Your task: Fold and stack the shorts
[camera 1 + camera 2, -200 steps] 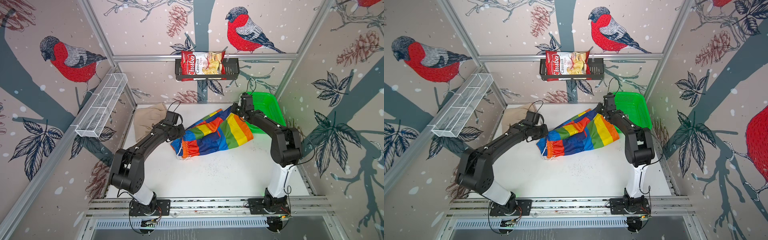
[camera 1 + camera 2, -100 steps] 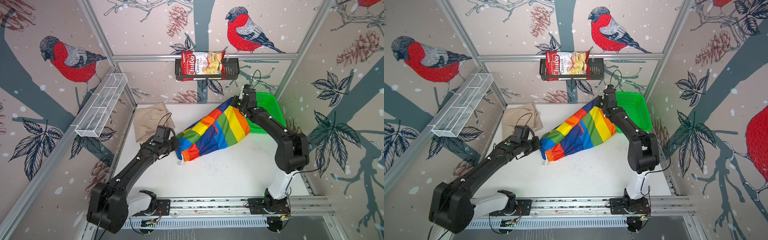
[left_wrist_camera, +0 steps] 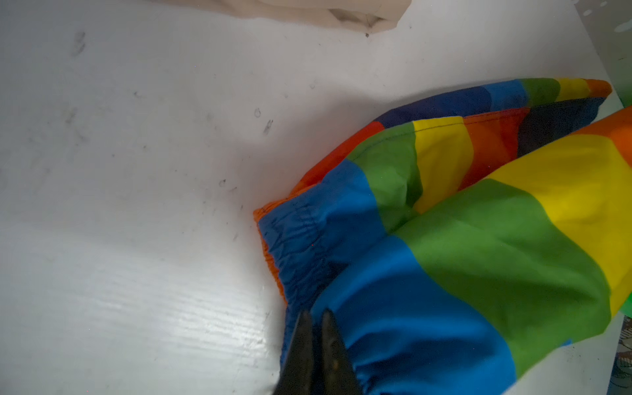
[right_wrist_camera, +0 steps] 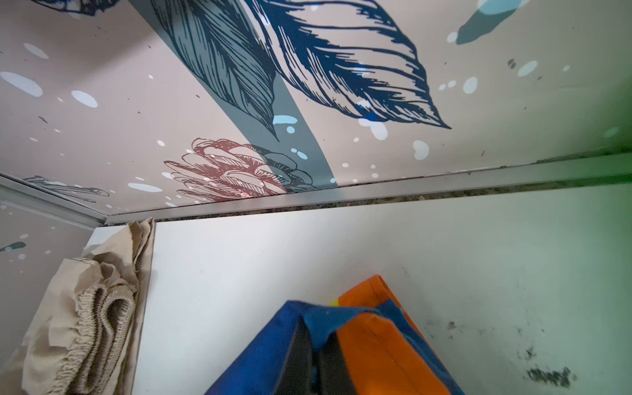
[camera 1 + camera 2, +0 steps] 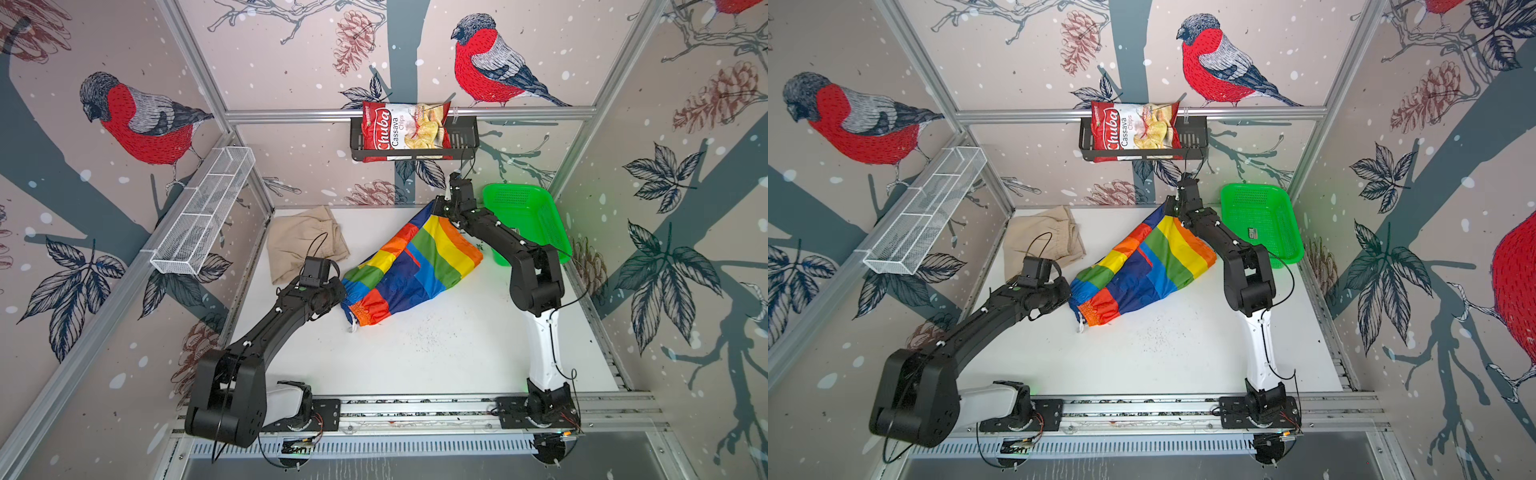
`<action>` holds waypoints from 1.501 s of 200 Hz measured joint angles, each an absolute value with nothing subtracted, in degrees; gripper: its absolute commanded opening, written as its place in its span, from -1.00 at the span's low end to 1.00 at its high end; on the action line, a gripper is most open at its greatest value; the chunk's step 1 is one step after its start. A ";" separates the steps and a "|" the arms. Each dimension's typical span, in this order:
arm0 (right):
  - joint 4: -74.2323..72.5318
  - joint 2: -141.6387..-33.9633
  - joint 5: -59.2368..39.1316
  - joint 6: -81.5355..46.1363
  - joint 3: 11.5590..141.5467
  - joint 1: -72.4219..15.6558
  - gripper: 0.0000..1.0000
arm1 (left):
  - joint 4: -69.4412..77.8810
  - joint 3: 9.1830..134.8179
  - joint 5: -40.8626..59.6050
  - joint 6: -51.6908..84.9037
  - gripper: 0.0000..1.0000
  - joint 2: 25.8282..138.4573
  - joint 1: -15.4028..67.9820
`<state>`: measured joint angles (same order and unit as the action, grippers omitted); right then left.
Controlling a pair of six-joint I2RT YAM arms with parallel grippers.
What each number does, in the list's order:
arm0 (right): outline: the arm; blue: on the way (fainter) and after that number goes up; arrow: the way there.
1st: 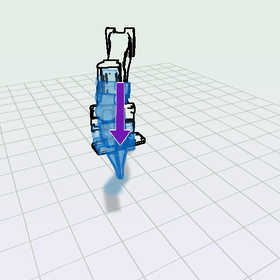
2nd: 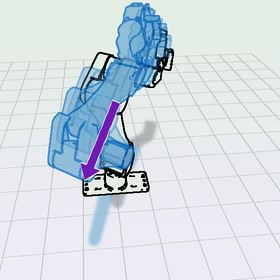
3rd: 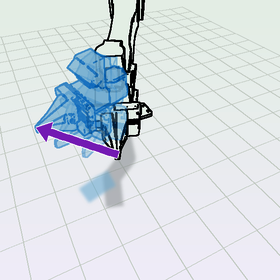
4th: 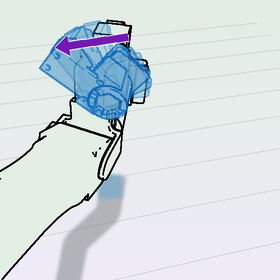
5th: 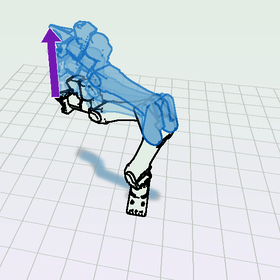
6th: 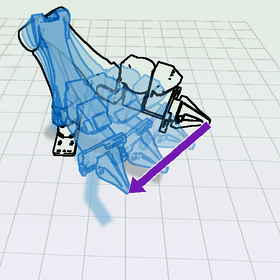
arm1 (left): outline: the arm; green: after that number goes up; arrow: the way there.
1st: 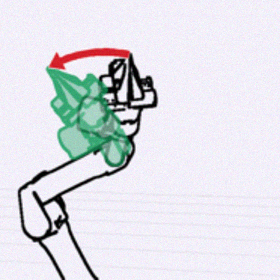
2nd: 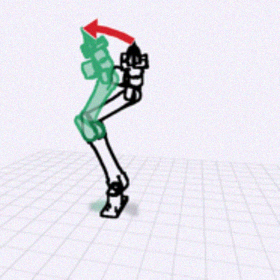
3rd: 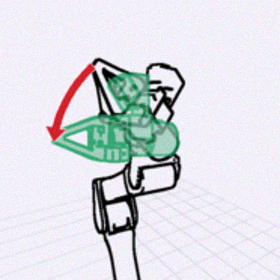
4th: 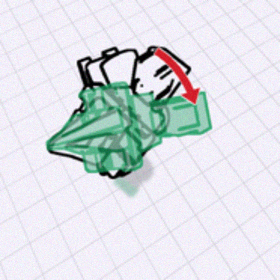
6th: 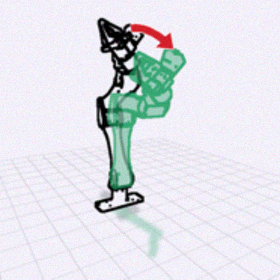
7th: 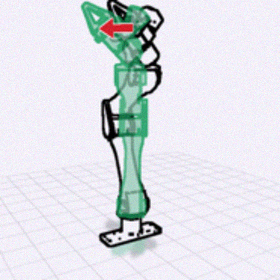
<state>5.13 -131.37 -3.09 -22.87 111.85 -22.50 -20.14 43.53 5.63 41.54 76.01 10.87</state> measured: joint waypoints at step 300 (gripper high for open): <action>-3.11 -91.07 10.90 -34.22 37.78 -31.97 0.13 | -18.72 60.36 11.55 38.89 0.19 95.59 33.21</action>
<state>-3.11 -91.07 10.90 -34.22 37.78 -31.97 -18.72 60.36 11.55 38.89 95.59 33.21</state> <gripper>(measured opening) 0.564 0.601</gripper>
